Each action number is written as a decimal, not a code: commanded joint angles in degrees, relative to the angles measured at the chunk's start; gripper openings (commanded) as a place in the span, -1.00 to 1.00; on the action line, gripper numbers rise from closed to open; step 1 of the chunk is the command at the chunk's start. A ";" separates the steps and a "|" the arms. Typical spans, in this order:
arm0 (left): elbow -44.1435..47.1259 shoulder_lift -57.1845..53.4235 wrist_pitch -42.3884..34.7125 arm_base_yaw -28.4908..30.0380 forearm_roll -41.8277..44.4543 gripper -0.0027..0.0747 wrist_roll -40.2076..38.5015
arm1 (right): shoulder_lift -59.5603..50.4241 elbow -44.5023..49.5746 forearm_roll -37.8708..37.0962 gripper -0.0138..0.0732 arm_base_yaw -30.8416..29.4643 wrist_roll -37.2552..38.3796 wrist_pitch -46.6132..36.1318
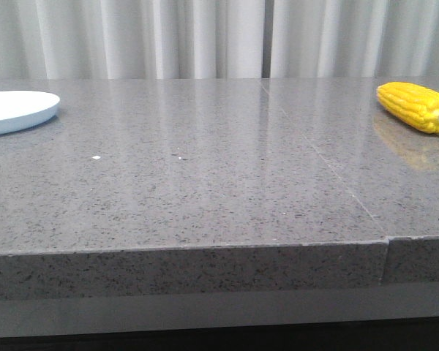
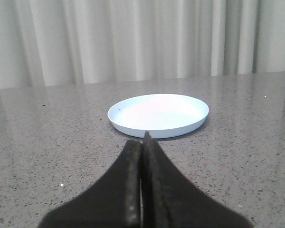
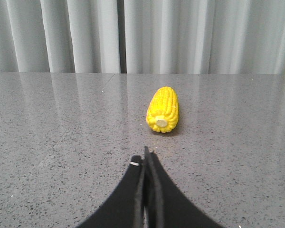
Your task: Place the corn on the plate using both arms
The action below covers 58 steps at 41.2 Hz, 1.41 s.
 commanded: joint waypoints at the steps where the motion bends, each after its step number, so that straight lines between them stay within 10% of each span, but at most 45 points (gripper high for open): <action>1: 0.21 -1.11 -5.12 -0.40 -0.16 -0.98 -0.33 | -0.74 -0.95 0.13 -0.96 -0.23 -0.37 -4.88; 36: -3.34 -1.11 -10.30 -0.52 0.36 -0.98 -0.33 | -0.69 -6.29 0.24 -0.96 -0.22 -0.37 -3.16; 58: -37.15 11.88 18.83 -0.52 0.39 -0.98 -0.33 | 15.86 -34.51 0.24 -0.96 -0.22 -0.37 21.93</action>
